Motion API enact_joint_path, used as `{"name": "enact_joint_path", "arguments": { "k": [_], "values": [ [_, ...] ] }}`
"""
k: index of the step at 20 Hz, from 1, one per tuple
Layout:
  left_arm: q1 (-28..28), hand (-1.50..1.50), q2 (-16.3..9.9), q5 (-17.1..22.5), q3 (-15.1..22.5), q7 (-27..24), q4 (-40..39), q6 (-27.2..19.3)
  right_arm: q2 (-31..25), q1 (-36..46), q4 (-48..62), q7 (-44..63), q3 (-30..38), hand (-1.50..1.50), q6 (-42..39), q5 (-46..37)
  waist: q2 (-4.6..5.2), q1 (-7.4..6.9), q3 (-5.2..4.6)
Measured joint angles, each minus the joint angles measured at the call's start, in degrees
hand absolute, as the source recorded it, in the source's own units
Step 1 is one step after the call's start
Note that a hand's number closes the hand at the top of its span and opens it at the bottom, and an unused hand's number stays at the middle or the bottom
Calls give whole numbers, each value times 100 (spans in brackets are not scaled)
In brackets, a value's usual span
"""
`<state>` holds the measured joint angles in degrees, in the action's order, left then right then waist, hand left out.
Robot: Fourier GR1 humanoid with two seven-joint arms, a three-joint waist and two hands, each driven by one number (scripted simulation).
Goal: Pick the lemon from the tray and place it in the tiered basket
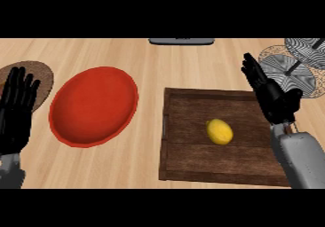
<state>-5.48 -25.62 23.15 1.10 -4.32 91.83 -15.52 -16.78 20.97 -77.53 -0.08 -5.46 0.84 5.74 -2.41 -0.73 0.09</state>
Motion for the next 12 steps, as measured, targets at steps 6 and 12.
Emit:
{"name": "enact_joint_path", "arguments": {
  "k": [6, 12],
  "values": [
    [161, 0, -118, -194, 389, 374, -169, 234, 579, 106, -1042, -462, -805, 150, -739, 310, 157, 64, -1],
    [316, 0, -129, -209, 718, 782, -368, 509, 738, -641, -1199, -72, -879, -150, 721, -821, 192, 219, -19]
  ]
}}
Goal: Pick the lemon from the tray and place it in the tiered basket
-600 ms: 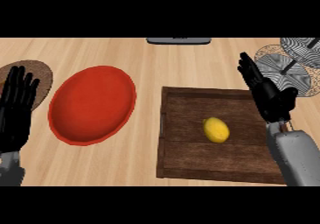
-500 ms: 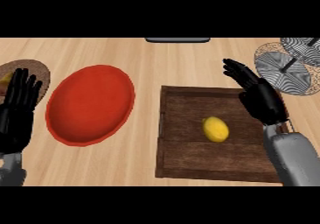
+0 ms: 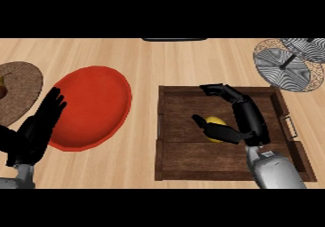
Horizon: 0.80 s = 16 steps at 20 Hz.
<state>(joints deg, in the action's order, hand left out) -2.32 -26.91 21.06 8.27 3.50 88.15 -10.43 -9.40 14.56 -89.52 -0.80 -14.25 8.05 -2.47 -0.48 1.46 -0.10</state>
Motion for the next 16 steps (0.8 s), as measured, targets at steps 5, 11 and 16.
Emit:
{"name": "enact_joint_path", "arguments": {
  "k": [5, 11, 16],
  "values": [
    [-101, 0, 35, -26, 43, 387, 120, 107, -200, -465, -707, 11, -256, -150, 327, -764, 20, -71, 7],
    [-60, 0, 58, -69, 50, 413, 61, 151, -1463, -274, -1599, 1132, -338, -150, -261, -1811, -11, -18, -13],
    [-38, 0, 41, -82, 59, 456, 104, 187, -2476, -71, -2109, 2170, -777, -150, -1654, -2124, -19, -60, -25]
  ]
}}
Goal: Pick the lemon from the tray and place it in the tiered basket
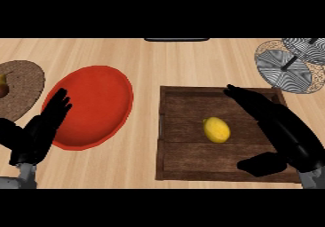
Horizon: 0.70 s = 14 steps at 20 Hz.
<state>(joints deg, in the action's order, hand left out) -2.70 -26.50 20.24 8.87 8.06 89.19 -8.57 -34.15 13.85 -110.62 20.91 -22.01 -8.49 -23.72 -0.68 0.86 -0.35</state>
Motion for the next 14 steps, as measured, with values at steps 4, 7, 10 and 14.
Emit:
{"name": "enact_joint_path", "arguments": {
  "k": [4, 7, 10, 14],
  "values": [
    [-46, 0, -24, -4, -27, 42, 15, 62, -225, 255, -508, 1130, -362, -150, -1083, 215, 20, -44, 7],
    [-141, 0, 136, -127, 31, 18, -44, -5, 72, 555, -861, 2134, -613, -150, -1596, 377, 37, -67, 16],
    [-62, 0, 155, -106, -60, 0, -18, 146, 506, 826, -934, 2868, -721, -150, -1838, 351, 49, -94, 22],
    [-95, 0, 258, -210, -160, 23, -77, 253, 860, 790, -715, 2943, -786, -150, -1872, -38, 58, -97, 29]
  ]
}}
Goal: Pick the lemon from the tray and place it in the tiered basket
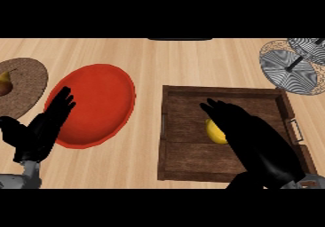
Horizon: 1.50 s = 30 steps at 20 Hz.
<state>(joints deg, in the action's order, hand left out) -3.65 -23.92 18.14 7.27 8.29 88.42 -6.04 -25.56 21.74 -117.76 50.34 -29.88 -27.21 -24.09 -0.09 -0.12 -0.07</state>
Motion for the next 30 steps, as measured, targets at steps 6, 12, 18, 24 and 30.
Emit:
{"name": "enact_joint_path", "arguments": {
  "k": [6, 12, 18, 24, 30],
  "values": [
    [21, 0, 75, -109, -140, 75, 38, 85, 296, -324, 651, -213, -236, -150, 233, -817, 7, -4, 5],
    [-1, 0, 243, -280, -248, 205, 118, 135, 464, -650, 1429, -949, -286, -150, 766, -1667, 7, -5, 6],
    [4, 0, 409, -430, -386, 291, 149, 254, 596, -608, 1853, -1514, 54, -150, 972, -2194, -15, -1, -14],
    [-74, 0, 572, -575, -543, 298, 50, 410, 776, -585, 2182, -1891, 320, 150, 817, -2521, -20, 6, -18],
    [-67, 0, 639, -668, -583, 312, 66, 446, 717, -658, 2337, -2113, 365, 150, 301, -2427, -53, 1, -47]
  ]
}}
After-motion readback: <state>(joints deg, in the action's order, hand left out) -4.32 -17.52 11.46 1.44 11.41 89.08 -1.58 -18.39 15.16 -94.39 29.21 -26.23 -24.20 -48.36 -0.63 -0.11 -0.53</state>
